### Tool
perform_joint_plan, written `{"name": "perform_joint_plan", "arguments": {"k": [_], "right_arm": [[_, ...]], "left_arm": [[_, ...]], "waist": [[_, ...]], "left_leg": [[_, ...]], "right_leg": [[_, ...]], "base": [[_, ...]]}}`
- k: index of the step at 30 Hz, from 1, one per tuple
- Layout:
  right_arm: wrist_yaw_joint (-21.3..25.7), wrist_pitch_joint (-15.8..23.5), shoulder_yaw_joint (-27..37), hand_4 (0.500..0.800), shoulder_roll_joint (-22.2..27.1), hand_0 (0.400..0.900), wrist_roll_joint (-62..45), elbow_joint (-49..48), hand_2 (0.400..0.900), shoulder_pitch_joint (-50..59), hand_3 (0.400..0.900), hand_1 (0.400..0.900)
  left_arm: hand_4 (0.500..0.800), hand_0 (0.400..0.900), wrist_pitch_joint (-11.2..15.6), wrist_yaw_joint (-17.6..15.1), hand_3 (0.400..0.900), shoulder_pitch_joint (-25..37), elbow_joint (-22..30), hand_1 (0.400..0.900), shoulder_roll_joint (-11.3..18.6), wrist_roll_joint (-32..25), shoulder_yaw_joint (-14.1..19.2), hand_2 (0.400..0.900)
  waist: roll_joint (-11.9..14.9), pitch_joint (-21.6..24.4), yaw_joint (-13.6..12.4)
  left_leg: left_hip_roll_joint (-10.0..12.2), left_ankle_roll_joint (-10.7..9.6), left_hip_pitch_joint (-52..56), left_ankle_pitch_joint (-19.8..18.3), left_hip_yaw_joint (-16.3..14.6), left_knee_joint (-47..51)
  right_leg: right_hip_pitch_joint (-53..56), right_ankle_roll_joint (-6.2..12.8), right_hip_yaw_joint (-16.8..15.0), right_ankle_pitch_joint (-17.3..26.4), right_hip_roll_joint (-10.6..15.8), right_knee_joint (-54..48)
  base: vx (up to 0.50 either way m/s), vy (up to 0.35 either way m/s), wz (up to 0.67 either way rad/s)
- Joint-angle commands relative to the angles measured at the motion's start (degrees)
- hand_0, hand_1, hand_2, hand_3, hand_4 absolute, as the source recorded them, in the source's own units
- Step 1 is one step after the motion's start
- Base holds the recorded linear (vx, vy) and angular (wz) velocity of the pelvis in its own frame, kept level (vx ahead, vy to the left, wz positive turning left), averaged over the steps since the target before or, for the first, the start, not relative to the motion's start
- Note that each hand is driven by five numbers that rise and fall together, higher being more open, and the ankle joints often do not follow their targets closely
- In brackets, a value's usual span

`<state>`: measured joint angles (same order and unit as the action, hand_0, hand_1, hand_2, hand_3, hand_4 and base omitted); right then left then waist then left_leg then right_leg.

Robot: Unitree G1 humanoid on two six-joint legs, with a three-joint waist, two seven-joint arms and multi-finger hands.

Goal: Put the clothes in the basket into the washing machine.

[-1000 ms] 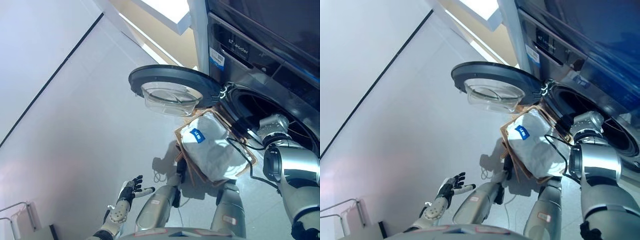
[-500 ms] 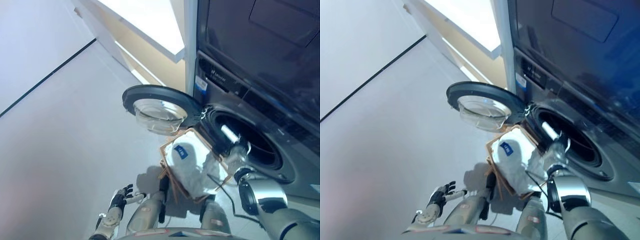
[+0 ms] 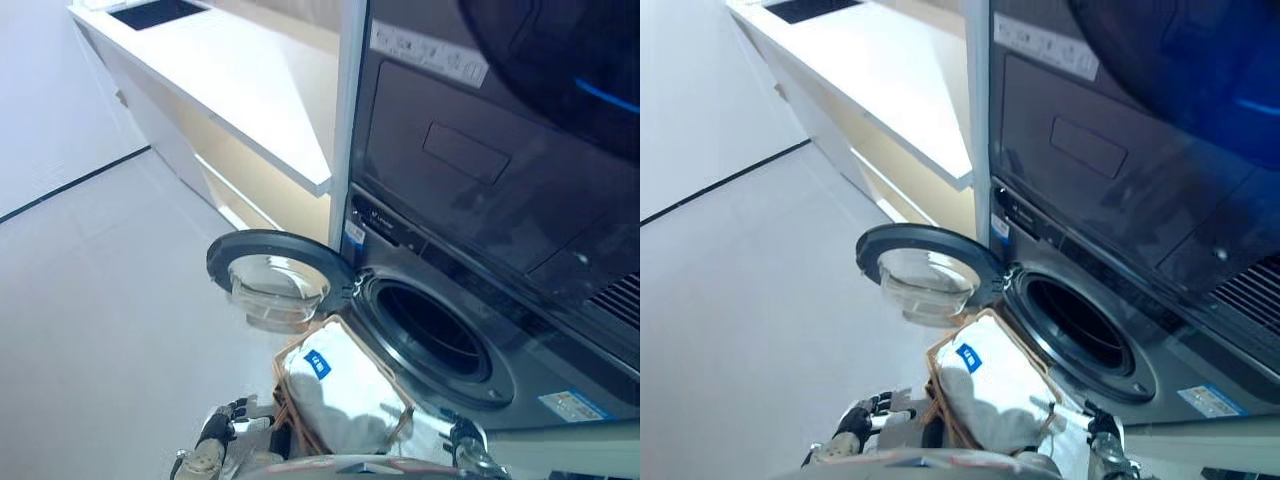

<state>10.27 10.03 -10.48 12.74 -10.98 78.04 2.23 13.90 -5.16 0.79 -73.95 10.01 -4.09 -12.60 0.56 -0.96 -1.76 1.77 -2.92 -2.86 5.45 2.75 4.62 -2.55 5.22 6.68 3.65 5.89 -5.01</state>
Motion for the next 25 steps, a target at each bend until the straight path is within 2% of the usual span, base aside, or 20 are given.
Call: {"name": "perform_joint_plan", "arguments": {"k": [1, 2, 8, 14, 25], "right_arm": [[2.64, 0.01, -5.15, 0.8, 0.92, 0.9, 14.72, -2.5, 0.9, 1.36, 0.9, 0.9], [2.55, -0.91, -8.26, 0.8, 1.1, 0.9, 21.32, -2.66, 0.9, -0.54, 0.9, 0.9], [0.66, -2.85, -10.69, 0.8, 0.03, 0.9, 28.1, 0.86, 0.9, -3.73, 0.9, 0.9], [0.65, -3.99, -6.81, 0.8, -0.87, 0.9, 23.88, 3.26, 0.9, -2.57, 0.9, 0.9], [0.23, -4.67, -6.45, 0.8, -0.97, 0.9, 22.73, 3.73, 0.9, -2.2, 0.9, 0.9]], "left_arm": [[0.8, 0.9, 0.96, -0.62, 0.9, -0.11, -3.28, 0.9, 1.88, 3.22, 3.48, 0.9], [0.8, 0.9, 0.6, -0.16, 0.9, -0.41, -3.49, 0.9, 1.99, 4.55, 3.53, 0.9], [0.8, 0.9, -0.48, 3.14, 0.9, -1.86, -4.72, 0.9, 0.99, 6.86, 2.85, 0.9], [0.8, 0.9, -1.58, 4.34, 0.9, -1.86, -5.67, 0.9, 0.33, 7.74, 1.78, 0.9], [0.8, 0.9, -2.03, 4.39, 0.9, -1.7, -5.33, 0.9, -0.09, 8.79, 0.17, 0.9]], "waist": [[0.51, 0.22, -0.02], [0.85, 0.8, 0.28], [0.97, 2.33, 0.9], [0.59, 3.47, 1.27], [-0.06, 3.72, 1.39]], "left_leg": [[-2.26, 0.18, -1.86, -2.22, -1.04, -1.03], [-2.0, 0.07, -0.81, -2.14, -1.03, -0.45], [-2.06, 0.6, 1.97, -3.33, -1.23, -0.71], [-2.24, 0.98, 4.13, -4.49, -1.42, -1.04], [-2.65, 1.54, 5.8, -5.38, -1.45, -1.54]], "right_leg": [[-0.61, 0.68, 0.65, -0.14, -0.93, 1.38], [0.39, 0.7, 0.8, -0.55, -1.09, 1.43], [3.29, 0.93, 0.72, -1.35, -0.82, 1.75], [5.24, 1.05, 0.61, -2.15, -0.43, 2.28], [6.79, 1.15, 0.34, -2.81, 0.11, 2.84]], "base": [[0.0, 0.0, 0.0], [0.03, -0.007, 0.0], [0.04, 0.011, -0.04], [0.03, 0.017, 0.0], [0.0, 0.008, 0.0]]}}
